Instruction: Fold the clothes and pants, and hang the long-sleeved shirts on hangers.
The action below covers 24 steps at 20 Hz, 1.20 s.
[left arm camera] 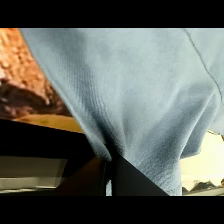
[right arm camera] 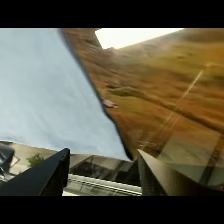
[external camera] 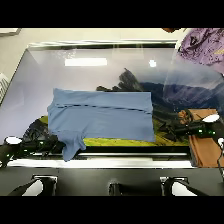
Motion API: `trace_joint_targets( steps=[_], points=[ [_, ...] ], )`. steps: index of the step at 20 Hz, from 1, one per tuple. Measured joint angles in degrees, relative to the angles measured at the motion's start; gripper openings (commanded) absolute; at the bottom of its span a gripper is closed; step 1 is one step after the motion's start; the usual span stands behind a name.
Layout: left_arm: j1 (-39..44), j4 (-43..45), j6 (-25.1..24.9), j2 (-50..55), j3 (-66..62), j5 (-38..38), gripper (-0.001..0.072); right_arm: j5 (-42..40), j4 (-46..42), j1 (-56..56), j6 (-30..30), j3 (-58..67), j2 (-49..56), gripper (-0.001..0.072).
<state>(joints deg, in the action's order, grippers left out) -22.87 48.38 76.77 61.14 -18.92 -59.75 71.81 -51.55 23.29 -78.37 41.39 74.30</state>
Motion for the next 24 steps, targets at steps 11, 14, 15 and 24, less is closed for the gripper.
trace_joint_targets(
  steps=[11, 14, 15, 24],
  points=[
    [0.00, -0.35, 0.09, 0.00, -0.02, 0.33, 0.0016, -2.89, 5.33, 0.02, 5.14, -7.37, 1.07, 0.0488],
    [0.00, -0.42, 0.11, 0.00, -0.02, 0.37, 0.0016, -3.50, 6.16, 0.02, 5.75, -7.78, 1.49, 0.0475],
    [0.00, -0.42, 0.11, 0.00, -0.02, 0.39, 0.0016, -3.58, 6.21, 0.02, 5.90, -7.87, 1.70, 0.0474],
    [0.00, -0.44, 0.13, 0.02, -0.07, 0.37, 0.0016, -4.76, 6.43, 0.02, 7.93, -8.04, 3.63, 0.0281]
  ],
)
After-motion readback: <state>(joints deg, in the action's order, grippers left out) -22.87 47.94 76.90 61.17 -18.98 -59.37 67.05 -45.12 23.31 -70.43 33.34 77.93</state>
